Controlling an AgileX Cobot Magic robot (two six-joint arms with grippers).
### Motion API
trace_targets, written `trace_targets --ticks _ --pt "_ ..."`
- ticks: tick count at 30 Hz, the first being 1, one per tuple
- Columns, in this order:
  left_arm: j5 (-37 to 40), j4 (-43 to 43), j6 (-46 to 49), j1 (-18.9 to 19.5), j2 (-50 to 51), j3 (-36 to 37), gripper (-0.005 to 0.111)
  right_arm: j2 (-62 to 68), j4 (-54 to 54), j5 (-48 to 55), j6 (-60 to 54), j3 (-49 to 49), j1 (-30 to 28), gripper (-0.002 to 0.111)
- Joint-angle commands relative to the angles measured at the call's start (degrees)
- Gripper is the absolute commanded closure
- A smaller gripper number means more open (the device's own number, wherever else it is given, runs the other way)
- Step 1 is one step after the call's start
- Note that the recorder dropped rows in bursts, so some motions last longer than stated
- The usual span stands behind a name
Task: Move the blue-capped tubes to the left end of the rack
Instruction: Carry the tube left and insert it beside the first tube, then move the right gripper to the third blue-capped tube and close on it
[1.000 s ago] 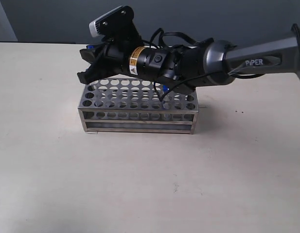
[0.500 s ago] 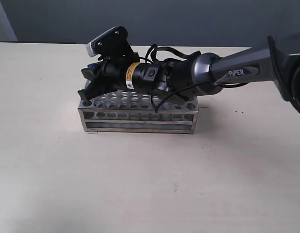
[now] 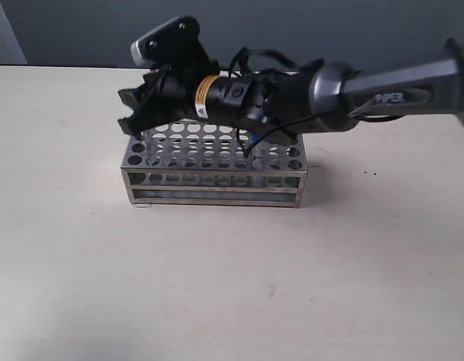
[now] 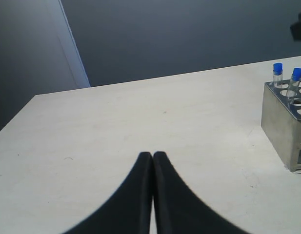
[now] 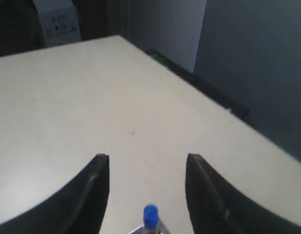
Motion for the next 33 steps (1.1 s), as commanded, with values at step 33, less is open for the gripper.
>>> trace_targets --ticks 33 --pt "-0.8 0.0 -0.2 -0.5 0.3 -0.1 0.106 -8.7 10.6 -23.3 -5.9 37.0 -15.9 0.061"
